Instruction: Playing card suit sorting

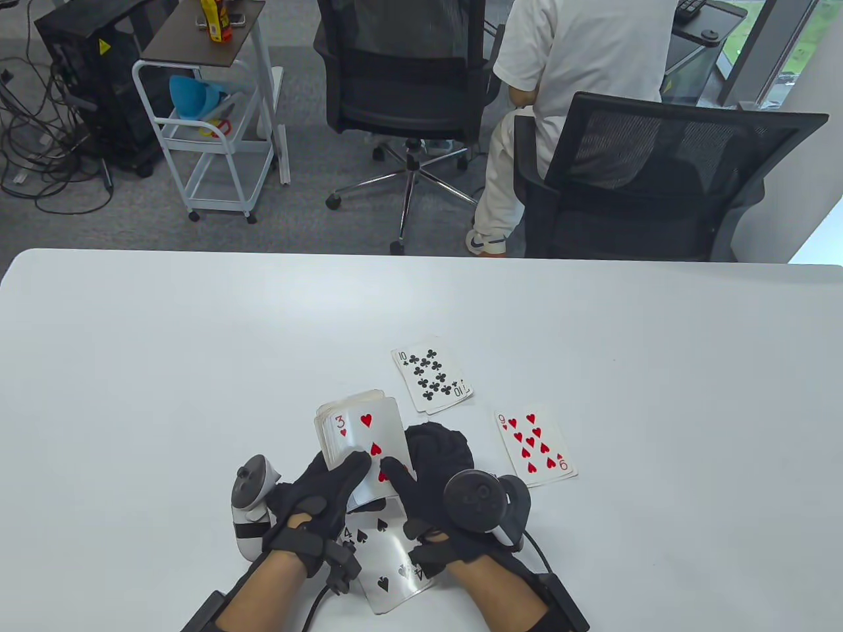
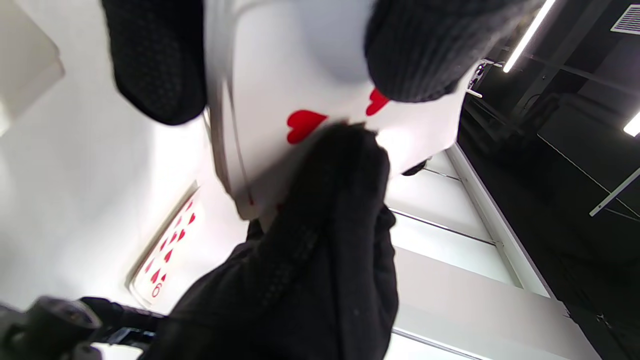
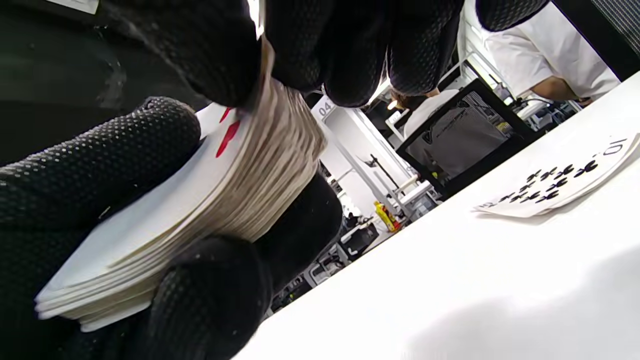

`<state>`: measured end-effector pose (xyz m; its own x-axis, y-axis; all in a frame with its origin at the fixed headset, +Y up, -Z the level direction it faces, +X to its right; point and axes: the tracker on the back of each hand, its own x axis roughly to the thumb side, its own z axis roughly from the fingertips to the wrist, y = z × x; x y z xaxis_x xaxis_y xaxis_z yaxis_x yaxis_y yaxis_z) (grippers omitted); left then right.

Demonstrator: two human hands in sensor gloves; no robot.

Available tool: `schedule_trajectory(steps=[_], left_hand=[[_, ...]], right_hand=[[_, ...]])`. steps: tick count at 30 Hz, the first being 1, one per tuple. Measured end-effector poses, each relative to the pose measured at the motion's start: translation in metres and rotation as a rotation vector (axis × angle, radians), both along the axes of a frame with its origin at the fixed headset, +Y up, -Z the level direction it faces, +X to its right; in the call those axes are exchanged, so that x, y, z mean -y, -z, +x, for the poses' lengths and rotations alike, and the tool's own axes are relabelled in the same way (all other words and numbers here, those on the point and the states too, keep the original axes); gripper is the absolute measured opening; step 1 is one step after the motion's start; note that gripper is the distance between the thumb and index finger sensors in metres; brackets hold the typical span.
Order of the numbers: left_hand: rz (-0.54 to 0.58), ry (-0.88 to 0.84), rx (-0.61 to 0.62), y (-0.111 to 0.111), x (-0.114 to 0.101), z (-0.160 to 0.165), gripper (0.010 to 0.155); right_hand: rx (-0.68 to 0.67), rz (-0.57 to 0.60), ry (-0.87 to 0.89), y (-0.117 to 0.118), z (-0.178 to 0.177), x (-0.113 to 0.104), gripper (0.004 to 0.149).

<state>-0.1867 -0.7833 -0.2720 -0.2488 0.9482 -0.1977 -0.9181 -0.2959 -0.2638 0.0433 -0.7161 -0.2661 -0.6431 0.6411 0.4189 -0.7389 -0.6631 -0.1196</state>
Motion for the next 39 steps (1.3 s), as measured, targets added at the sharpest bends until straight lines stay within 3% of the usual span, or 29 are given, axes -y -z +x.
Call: schedule_trajectory(steps=[7,13,18,25,29,32,35,39], left_hand=[[-0.008,-0.046,0.027,-0.002,0.000,0.004,0.063],[-0.018,-0.046,0.024,-0.001,0.001,0.003,0.063],[-0.022,-0.028,0.008,-0.002,0.000,0.003,0.063],[-0.003,-0.059,-0.009,-0.001,-0.004,0.001,0.062],[-0.005,-0.069,-0.008,-0.001,-0.003,0.002,0.062],[-0.006,-0.068,0.000,0.000,-0.003,0.005,0.062],[-0.009,-0.066,0.007,-0.001,-0.002,0.007,0.062],[-0.007,-0.067,0.007,-0.001,-0.003,0.006,0.062]], right_hand=[[0.044,0.022,0.003,0.001,0.009,-0.001,0.039],[0.080,0.005,0.016,0.006,0.013,0.001,0.046],[0.100,-0.014,0.010,0.010,0.020,-0.002,0.040],[0.304,-0.016,0.081,0.027,0.081,-0.021,0.037],[0.461,-0.140,0.004,0.036,0.126,-0.020,0.037],[0.527,-0.324,-0.159,0.045,0.150,-0.012,0.037],[0.537,-0.494,-0.218,0.054,0.162,0.005,0.037],[0.593,-0.593,-0.377,0.062,0.159,0.025,0.038]])
